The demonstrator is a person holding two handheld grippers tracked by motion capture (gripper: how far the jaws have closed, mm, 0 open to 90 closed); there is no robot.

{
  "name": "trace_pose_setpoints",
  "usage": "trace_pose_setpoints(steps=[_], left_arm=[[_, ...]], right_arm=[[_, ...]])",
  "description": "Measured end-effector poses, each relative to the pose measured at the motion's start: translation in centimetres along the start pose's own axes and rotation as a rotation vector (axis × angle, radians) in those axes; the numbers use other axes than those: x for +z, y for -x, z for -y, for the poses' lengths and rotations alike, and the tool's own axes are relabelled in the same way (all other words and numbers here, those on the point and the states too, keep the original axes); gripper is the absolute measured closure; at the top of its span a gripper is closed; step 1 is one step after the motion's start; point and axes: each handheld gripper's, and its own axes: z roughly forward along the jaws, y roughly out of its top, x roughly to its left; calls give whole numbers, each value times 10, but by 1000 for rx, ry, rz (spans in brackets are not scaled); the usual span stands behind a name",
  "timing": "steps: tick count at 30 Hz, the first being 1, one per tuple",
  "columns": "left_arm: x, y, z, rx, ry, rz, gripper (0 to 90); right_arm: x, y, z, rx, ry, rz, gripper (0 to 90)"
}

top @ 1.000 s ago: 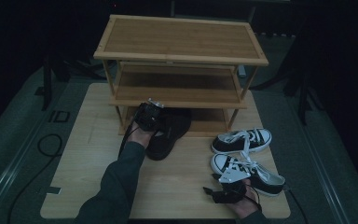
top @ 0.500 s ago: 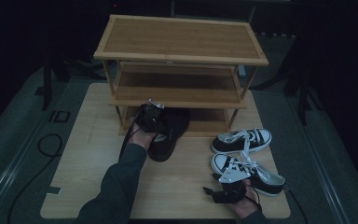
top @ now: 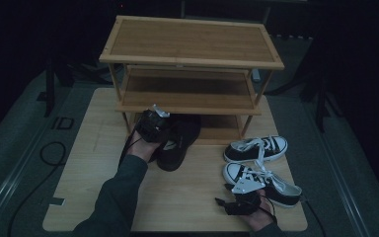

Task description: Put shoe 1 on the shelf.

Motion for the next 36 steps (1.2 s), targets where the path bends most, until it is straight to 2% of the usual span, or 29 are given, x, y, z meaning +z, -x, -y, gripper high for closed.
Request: trace_pose_setpoints(steps=[6,9,13,18,19,21,26,29,36], left_arm=[[-10,-3,4,11,6,42,494],[-13,-5,7,22,8,76,501],[-16,-8,11,14,19,104,501],[-20,-10,14,11,22,121,496],[-24,-10,16,8,35,133,496],[-27,-10,18,11,37,129,513],[-36,-10,22,16,45,147,556],[-40,-10,25,7,51,180,564],[-47,-8,34,20,53,217,597]], right_arm=[[0,0,0,0,0,0,349],[0,0,0,0,0,0,349],[0,0,0,0,0,0,349],[0,0,0,0,0,0,349],[0,0,0,0,0,0,348],[0,0,0,0,0,0,349],[0,0,0,0,0,0,348],[0,0,0,0,0,0,349],[0,0,0,-1,1,1,349]])
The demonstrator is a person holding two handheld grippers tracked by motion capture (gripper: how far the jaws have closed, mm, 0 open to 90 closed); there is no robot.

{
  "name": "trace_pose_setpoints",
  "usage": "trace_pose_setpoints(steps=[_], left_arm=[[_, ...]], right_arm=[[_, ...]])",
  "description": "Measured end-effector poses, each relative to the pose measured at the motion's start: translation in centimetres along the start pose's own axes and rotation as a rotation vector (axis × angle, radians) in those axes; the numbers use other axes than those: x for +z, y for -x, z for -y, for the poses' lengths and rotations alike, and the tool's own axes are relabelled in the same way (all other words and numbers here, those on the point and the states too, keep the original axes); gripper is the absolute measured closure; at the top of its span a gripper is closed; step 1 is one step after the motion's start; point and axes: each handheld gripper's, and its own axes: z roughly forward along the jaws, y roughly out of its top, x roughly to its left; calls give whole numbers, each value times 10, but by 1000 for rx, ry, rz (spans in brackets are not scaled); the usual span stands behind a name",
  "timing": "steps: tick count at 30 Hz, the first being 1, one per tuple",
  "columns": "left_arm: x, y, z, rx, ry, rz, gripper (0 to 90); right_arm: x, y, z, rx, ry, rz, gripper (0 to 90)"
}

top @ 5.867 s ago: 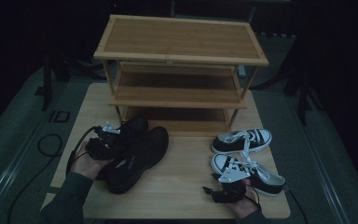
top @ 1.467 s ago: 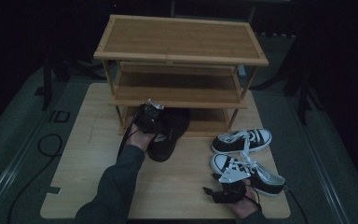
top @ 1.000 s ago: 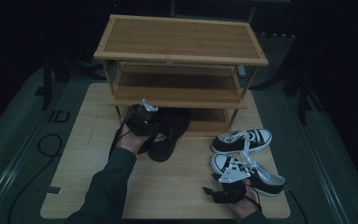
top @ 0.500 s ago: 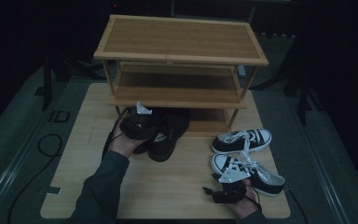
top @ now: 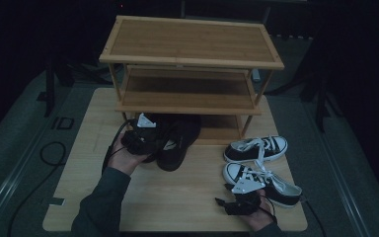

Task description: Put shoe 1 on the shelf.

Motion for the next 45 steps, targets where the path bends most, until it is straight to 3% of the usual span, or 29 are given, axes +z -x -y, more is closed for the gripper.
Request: trace_pose_setpoints(steps=[29,37,45], left_arm=[[3,6,34,17,-24,73,696],[19,12,43,41,-78,95,824],[36,13,51,34,-119,108,899]], right_arm=[[0,0,0,2,-1,0,348],[0,0,0,2,-1,0,348],[0,0,0,2,-1,0,348]])
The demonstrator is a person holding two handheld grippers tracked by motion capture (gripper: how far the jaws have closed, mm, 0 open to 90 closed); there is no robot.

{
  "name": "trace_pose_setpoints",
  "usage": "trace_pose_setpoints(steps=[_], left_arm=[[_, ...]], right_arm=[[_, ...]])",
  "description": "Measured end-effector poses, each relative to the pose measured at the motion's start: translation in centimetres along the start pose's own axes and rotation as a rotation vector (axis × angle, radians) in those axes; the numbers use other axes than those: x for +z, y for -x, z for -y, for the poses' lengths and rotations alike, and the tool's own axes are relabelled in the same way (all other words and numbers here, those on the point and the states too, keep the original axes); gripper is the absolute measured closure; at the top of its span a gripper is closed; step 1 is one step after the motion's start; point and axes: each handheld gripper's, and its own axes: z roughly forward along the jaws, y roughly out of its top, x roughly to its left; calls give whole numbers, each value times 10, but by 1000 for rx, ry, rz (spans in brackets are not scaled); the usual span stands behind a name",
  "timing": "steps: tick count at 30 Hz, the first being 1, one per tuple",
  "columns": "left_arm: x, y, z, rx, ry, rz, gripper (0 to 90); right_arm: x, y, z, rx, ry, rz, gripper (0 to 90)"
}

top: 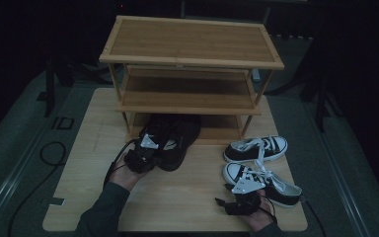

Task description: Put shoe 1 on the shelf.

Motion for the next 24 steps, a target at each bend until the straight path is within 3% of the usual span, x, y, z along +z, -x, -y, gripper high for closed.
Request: trace_pose_setpoints(steps=[10,18,24], left_arm=[[21,0,6,12,-52,-6,900],[23,-2,9,9,-52,-4,900],[28,-2,16,22,-87,-23,900]], right_arm=[[0,0,0,0,0,0,348],[0,0,0,0,0,0,348],[0,0,0,0,0,0,348]])
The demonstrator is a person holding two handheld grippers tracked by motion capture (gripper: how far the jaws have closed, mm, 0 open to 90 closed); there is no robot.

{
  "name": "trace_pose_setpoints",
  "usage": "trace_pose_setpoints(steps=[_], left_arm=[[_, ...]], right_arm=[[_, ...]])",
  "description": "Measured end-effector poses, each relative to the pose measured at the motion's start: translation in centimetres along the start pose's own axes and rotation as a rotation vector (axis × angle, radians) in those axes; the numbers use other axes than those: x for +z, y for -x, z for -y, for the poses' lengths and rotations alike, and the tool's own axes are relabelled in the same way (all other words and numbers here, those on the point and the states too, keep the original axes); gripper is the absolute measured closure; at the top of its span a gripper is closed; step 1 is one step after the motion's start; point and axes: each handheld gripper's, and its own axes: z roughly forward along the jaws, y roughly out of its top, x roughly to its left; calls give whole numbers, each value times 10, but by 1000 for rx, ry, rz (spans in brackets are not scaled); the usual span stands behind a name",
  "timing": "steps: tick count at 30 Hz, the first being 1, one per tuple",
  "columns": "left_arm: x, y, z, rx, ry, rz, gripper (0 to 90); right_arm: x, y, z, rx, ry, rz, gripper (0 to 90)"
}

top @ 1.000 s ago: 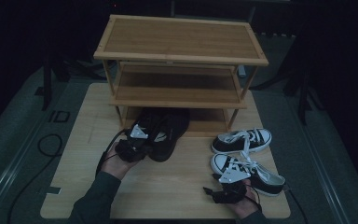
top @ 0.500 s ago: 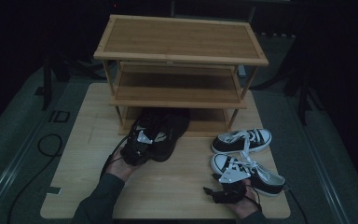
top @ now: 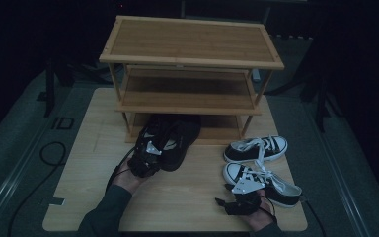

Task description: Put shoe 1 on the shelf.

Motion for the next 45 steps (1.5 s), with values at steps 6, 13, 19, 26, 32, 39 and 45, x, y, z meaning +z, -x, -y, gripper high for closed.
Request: trace_pose_setpoints(steps=[6,13,19,26,32,39,45], left_arm=[[7,2,1,5,-16,-6,900],[11,2,-1,-2,-9,-19,899],[13,7,-11,14,4,-19,900],[14,10,-24,20,13,-43,899],[17,17,-28,33,11,-45,899],[20,33,-27,87,-2,-9,899],[35,41,-29,117,-46,-19,898]], right_arm=[[0,0,0,0,0,0,348],[0,0,0,0,0,0,348],[0,0,0,0,0,0,348],[0,0,0,0,0,0,347],[0,0,0,-1,0,0,347],[0,0,0,-1,-1,0,347],[0,0,0,-1,-1,-1,346]])
